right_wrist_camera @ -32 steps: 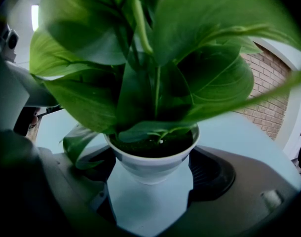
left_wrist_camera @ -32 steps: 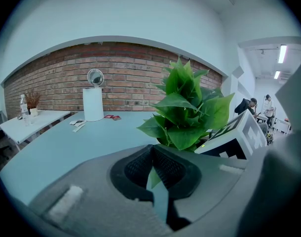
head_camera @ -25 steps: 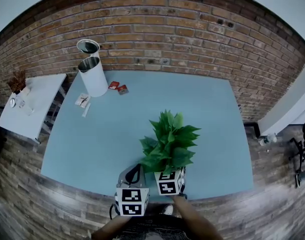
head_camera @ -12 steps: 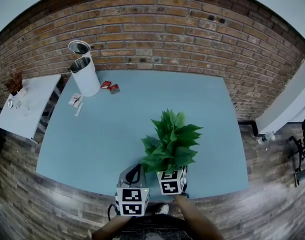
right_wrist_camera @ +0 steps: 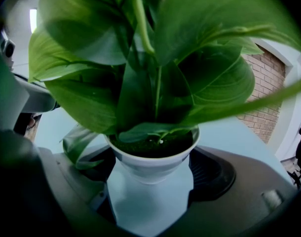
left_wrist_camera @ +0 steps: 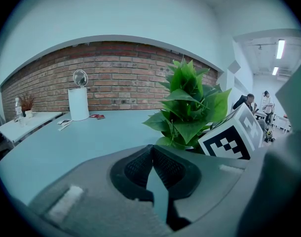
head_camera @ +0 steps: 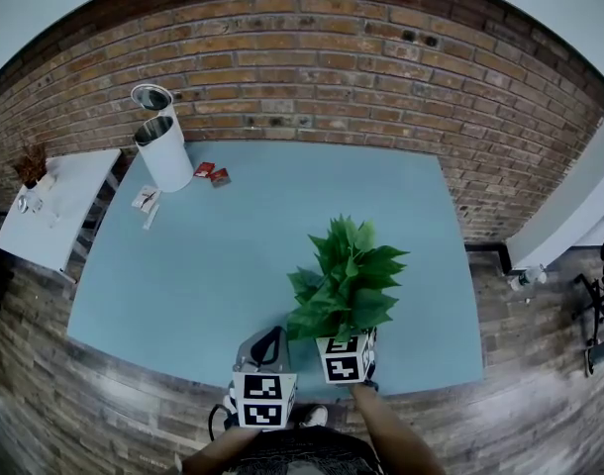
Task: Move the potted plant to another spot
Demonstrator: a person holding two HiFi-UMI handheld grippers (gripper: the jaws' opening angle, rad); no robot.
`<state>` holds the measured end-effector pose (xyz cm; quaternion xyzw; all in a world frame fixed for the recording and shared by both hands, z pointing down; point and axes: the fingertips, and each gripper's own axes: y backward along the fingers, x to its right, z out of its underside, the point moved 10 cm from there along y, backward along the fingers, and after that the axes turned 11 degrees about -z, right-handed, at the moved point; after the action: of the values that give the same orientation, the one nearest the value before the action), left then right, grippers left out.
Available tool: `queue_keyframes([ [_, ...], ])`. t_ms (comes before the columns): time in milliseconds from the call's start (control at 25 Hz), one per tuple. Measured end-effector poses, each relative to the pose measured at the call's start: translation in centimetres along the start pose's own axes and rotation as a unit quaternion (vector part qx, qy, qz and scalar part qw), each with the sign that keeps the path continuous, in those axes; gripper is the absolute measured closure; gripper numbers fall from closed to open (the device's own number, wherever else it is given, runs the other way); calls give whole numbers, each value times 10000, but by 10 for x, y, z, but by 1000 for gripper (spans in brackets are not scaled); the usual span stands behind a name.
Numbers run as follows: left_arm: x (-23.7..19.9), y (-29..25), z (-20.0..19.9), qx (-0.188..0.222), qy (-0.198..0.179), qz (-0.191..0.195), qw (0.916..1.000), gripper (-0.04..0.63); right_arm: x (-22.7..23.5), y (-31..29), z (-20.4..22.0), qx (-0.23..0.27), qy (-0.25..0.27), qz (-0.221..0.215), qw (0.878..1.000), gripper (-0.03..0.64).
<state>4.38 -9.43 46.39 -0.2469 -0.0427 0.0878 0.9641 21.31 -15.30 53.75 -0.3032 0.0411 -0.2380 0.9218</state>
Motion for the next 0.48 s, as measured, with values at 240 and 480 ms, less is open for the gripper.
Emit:
queue_keyframes([
  [240,11,1,-3,-21,-47,-89,9999,598,4,6,-2,-25,58,-41,10000,152],
  [480,20,8,-4,-18,5,-215,9998,598,2,17,-1,39,54,-296,9995,153],
])
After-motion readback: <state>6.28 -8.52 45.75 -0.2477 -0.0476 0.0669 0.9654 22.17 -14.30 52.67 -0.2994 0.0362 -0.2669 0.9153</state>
